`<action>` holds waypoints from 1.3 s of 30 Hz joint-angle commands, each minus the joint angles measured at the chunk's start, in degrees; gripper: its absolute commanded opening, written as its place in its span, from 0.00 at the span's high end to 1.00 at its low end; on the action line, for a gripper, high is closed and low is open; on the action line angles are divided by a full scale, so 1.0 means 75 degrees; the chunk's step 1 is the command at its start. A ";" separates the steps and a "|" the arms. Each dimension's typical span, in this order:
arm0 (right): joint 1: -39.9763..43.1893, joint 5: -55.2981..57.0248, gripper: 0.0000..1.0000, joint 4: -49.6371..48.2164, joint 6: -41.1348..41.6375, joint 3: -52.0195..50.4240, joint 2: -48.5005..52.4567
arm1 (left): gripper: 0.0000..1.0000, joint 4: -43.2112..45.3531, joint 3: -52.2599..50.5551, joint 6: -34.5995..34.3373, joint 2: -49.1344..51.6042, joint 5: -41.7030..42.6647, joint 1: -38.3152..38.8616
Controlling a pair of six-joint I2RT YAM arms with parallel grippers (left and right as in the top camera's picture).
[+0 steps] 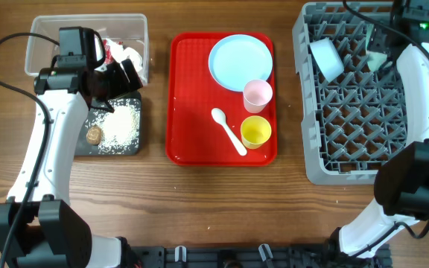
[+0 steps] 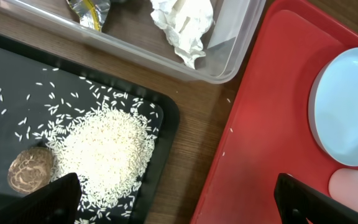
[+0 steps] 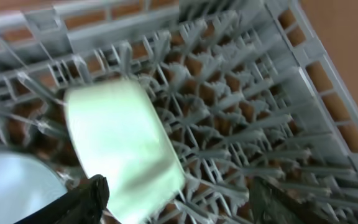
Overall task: Sort waste into correct bins and load items into the dishwasher rack
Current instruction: 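Stand the green bowl upright in the rack and open the right gripper, then move the right gripper to the light-blue plate and grasp its rim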
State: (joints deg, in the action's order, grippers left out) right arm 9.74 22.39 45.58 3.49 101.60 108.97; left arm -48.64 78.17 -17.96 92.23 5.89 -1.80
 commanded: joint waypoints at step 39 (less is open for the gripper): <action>0.0385 -0.0498 0.00 0.0530 0.0935 0.0230 0.0047 | 0.00 -0.0029 -0.0047 -0.0073 -0.0067 0.0064 -0.0032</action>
State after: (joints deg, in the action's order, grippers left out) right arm 14.20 19.18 51.22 10.04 101.95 111.66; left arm -48.84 78.17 -17.96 92.23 5.89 -1.78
